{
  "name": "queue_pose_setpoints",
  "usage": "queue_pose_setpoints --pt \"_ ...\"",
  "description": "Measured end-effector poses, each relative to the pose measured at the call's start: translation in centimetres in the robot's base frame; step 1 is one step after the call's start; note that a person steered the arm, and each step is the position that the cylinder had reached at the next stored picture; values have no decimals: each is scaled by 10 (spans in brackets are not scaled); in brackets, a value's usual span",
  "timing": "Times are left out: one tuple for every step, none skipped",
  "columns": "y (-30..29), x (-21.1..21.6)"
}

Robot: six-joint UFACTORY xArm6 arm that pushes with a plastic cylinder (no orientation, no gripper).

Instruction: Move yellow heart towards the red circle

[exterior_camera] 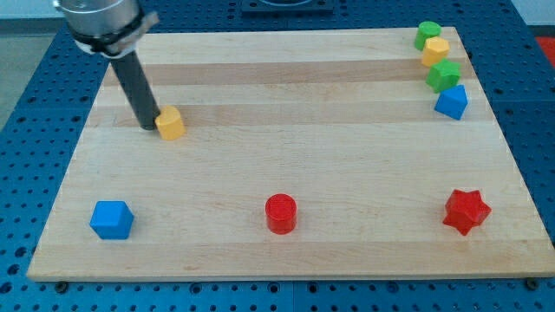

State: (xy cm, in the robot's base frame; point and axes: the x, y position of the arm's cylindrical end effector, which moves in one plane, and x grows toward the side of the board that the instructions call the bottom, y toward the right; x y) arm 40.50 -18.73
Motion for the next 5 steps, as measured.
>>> queue_pose_setpoints --pt "35 5" --pt "70 5" --pt "104 5" --pt "140 12" --pt "160 32"
